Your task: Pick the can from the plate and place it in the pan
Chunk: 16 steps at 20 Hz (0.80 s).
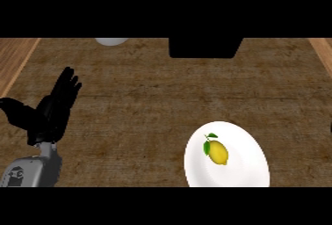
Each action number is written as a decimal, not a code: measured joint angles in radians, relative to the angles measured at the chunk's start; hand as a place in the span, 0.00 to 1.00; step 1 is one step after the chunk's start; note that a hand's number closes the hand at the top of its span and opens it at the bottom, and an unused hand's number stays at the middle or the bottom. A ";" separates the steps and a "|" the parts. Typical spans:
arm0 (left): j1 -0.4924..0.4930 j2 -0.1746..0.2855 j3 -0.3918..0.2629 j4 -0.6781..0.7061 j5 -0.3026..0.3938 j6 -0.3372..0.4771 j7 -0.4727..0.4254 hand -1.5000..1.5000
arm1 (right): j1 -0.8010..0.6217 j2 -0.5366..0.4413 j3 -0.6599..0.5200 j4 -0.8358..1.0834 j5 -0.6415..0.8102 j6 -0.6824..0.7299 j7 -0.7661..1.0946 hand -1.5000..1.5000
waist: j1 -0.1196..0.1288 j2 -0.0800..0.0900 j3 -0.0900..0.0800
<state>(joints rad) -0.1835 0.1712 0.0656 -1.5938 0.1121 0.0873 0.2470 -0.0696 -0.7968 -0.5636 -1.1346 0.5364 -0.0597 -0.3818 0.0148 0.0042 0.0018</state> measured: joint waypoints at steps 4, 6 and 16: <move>-0.004 0.006 0.006 0.004 0.008 -0.016 0.003 0.50 | -0.090 -0.007 0.021 0.243 0.019 -0.047 -0.164 1.00 | 0.006 0.002 0.001; -0.007 0.010 0.007 -0.011 0.011 -0.018 0.018 0.50 | -0.146 -0.010 0.036 0.363 0.044 -0.087 -0.223 1.00 | 0.010 0.002 0.001; -0.008 -0.009 -0.003 0.005 0.002 -0.020 -0.006 0.50 | -0.313 -0.030 0.051 0.779 0.116 -0.116 -0.223 0.00 | 0.023 0.010 0.004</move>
<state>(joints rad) -0.1917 0.1624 0.0622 -1.5891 0.1138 0.0671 0.2412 -0.3823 -0.8270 -0.5126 -0.3560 0.6525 -0.1755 -0.6047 0.0380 0.0145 0.0057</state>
